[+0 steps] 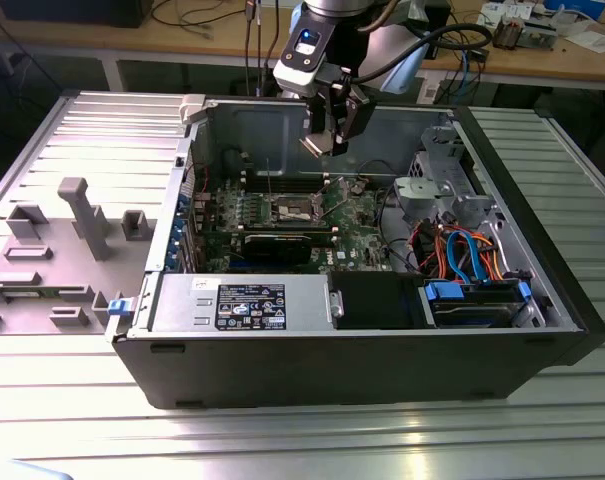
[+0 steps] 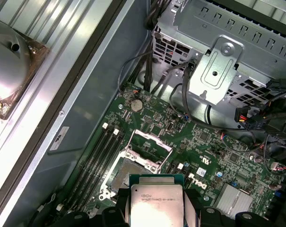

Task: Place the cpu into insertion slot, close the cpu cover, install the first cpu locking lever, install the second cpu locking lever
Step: 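Place the cpu into insertion slot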

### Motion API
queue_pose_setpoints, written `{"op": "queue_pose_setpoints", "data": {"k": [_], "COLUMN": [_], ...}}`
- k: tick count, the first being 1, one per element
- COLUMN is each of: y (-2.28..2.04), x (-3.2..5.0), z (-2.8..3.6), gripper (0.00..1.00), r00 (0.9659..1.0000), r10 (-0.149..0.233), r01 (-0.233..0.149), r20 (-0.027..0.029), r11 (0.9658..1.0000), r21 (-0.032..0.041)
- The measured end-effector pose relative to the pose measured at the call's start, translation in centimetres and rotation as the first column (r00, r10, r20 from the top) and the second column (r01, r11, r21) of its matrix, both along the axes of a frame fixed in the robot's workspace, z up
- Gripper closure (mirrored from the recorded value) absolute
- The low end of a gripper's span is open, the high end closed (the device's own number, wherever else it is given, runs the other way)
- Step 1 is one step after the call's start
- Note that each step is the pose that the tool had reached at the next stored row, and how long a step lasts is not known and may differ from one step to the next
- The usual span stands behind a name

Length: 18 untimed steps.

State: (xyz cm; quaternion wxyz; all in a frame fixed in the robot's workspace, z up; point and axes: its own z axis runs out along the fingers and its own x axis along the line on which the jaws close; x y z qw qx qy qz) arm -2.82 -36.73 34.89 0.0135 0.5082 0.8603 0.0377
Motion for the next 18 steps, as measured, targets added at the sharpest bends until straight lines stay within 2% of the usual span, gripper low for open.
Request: {"op": "queue_pose_setpoints", "data": {"k": [3,7,11,13,14,18], "y": [0.0,0.0,0.0,0.0,0.0,0.0], "x": [0.0,0.0,0.0,0.0,-0.01,-0.17], "z": [0.0,-0.02,-0.07,-0.11,-0.12,-0.31], "gripper": [0.46,0.46,0.46,0.46,0.46,0.46], "r00": [0.9999,0.9983,0.9936,0.9888,0.9877,0.9867], "r10": [-0.012,-0.058,-0.113,-0.149,-0.157,-0.163], "r01": [0.012,0.058,0.113,0.149,0.157,0.163], "r20": [0.0,0.0,0.0,-0.0001,-0.0002,-0.0003], "r11": [0.9999,0.9983,0.9936,0.9888,0.9877,0.9867], "r21": [0.0,0.0,0.0,0.0,-0.0001,0.0]}}
